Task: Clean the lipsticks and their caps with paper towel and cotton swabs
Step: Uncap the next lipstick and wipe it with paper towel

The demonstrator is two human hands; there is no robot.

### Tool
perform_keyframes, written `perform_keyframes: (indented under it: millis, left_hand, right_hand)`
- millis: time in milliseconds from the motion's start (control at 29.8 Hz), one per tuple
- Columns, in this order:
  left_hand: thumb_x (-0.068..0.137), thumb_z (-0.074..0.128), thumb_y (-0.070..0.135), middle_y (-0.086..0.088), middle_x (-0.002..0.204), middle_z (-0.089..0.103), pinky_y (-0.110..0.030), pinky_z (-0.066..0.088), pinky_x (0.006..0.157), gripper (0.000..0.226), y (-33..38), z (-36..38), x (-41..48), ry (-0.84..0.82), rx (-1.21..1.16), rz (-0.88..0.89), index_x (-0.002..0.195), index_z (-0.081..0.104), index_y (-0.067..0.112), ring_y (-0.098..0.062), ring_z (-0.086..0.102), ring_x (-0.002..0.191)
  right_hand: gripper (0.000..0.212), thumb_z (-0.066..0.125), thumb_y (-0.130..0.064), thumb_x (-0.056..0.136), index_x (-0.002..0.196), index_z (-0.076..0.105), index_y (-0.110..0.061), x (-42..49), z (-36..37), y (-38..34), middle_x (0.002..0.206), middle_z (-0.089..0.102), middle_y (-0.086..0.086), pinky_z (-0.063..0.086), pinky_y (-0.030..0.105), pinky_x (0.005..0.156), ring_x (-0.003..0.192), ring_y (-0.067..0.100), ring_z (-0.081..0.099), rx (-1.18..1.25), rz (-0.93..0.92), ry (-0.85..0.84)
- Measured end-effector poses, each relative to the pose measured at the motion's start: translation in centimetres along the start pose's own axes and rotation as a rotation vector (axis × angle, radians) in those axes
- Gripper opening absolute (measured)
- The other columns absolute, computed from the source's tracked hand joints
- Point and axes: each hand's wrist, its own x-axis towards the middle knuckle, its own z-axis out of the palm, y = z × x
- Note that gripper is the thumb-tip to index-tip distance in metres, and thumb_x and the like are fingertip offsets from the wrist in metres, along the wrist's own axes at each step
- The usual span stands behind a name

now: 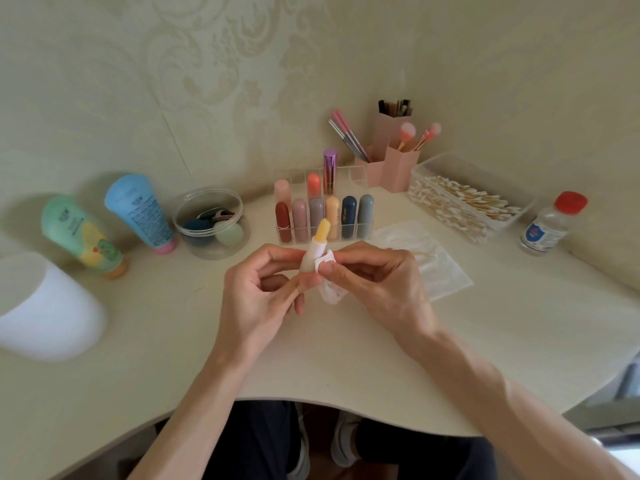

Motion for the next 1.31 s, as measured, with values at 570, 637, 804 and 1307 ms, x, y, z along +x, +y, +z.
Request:
perform_keyframes:
  millis: [570,637,804,1307]
  left_hand:
    - [0.089,0.075,0.019,-0.004,0.1,0.064,-0.023,0.049,0.061,0.029,-0.4,0.0,0.4,-0.191,0.162,0.091,0.116,0.075,0.01,-0.018,0.064,0.072]
    - [0.089,0.074,0.016,-0.005,0.099,0.061,-0.025,0.05,0.06,0.028,-0.5,0.0,0.4,-0.192,0.138,0.086,0.117,0.076,0.009,-0.018,0.062,0.068]
    - [0.069,0.086,0.013,-0.009,0.09,0.078,-0.02,0.058,0.072,0.035,0.1,0.0,0.2,-0.067,0.028,0.018,0.103,0.077,0.012,-0.018,0.075,0.075]
    - [0.071,0.083,0.009,-0.005,0.094,0.081,-0.025,0.06,0.083,0.027,0.6,0.1,0.0,-0.076,-0.025,-0.005,0.098,0.077,0.01,-0.021,0.078,0.086]
  right_hand:
    - [0.016,0.082,-0.004,0.086,0.1,0.081,0.003,0.0,-0.2,0.3,0.095,0.08,0.011,0.059,0.027,0.076,0.082,0.021,0.077,0.009,-0.038,-0.006]
    - [0.015,0.082,-0.005,0.086,0.1,0.081,0.002,-0.1,-0.2,0.3,0.095,0.08,0.01,0.06,0.03,0.079,0.085,0.024,0.078,-0.003,-0.032,-0.005]
    - [0.02,0.084,-0.014,0.083,0.099,0.082,-0.002,0.0,0.2,0.2,0.093,0.081,0.007,0.063,0.037,0.08,0.086,0.027,0.078,-0.005,0.001,-0.003]
    - [0.018,0.086,-0.009,0.084,0.1,0.082,-0.001,-0.2,0.0,-0.1,0.094,0.08,0.011,0.063,0.05,0.082,0.088,0.042,0.075,-0.025,-0.006,0.002]
